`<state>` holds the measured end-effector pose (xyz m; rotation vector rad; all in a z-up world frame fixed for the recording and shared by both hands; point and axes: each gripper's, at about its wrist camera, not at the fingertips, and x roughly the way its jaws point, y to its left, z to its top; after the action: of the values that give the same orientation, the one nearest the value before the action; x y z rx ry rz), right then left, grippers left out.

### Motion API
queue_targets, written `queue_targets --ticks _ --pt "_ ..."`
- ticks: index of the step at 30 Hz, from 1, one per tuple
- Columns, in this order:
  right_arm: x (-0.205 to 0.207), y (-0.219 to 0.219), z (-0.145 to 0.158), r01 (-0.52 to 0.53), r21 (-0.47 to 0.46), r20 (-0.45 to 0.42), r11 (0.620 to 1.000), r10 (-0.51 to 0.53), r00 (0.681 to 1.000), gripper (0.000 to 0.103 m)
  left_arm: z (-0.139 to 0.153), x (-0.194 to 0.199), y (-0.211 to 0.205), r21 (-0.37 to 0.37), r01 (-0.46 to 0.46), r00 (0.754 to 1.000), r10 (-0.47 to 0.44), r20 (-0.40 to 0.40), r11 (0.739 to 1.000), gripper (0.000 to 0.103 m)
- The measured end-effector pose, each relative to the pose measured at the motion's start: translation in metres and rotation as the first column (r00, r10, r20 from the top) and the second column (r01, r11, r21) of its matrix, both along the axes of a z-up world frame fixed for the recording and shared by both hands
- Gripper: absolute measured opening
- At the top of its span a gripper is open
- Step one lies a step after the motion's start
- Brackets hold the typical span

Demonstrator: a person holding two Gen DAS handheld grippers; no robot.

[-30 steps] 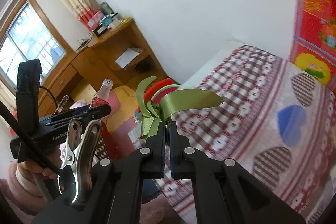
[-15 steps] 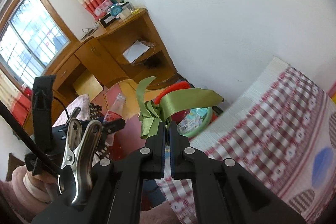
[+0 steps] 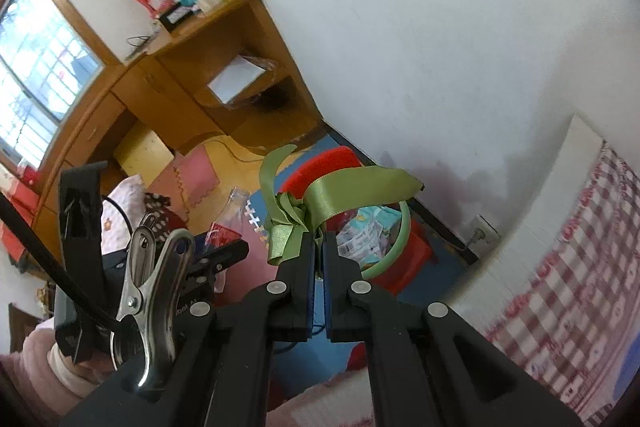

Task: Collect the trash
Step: 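Lift the bottle and green ribbon and carry them toward the red bucket, then open the right tool to drop the green ribbon into the red bucket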

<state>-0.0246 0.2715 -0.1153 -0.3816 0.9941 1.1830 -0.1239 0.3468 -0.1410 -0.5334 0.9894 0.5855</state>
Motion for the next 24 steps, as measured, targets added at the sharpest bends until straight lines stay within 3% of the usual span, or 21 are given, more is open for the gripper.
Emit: queue_targets --ticks 24 --pt "0.046 0.123 -0.099 0.016 -0.237 -0.028 0.971 -0.024 0.999 0.004 -0.109 0.040 0.095 -0.122 0.009 0.997 -0.018 -0.069 0.992 0.032"
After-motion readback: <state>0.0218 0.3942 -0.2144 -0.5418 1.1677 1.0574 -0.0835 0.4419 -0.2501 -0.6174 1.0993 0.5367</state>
